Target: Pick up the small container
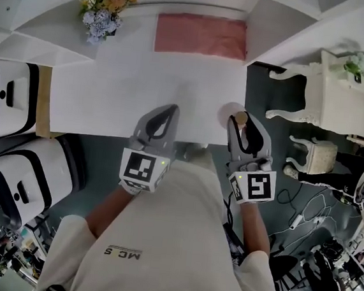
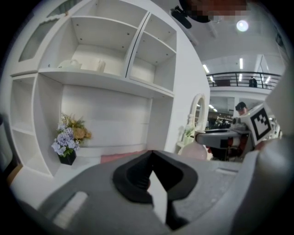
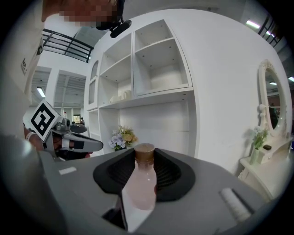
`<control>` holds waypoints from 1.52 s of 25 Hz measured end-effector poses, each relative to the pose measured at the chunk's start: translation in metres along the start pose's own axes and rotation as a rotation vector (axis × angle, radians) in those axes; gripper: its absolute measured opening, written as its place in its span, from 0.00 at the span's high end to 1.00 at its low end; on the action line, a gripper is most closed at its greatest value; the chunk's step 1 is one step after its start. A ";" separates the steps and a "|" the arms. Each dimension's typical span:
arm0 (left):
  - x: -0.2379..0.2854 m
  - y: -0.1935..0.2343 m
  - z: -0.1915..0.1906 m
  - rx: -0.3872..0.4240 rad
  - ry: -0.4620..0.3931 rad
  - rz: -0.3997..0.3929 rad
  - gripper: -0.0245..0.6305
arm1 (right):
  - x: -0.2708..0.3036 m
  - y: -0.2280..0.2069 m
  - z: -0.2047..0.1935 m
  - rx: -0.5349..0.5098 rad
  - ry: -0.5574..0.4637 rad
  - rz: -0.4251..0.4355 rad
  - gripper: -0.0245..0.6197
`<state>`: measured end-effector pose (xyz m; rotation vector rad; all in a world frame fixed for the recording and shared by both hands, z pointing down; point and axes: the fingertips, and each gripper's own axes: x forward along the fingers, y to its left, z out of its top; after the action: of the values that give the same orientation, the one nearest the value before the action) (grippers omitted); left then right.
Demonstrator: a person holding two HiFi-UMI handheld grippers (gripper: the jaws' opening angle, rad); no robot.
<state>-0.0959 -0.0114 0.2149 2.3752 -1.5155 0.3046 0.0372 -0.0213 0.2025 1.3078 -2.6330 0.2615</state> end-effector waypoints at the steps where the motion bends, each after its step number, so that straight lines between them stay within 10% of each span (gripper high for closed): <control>1: -0.002 0.000 0.002 -0.001 -0.005 0.002 0.96 | -0.002 0.001 0.002 -0.001 -0.003 0.002 0.77; 38: -0.029 -0.010 0.010 0.002 -0.036 0.004 0.96 | -0.030 0.011 0.013 0.009 -0.028 -0.024 0.77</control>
<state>-0.0989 0.0128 0.1943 2.3920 -1.5374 0.2659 0.0453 0.0048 0.1815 1.3549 -2.6405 0.2537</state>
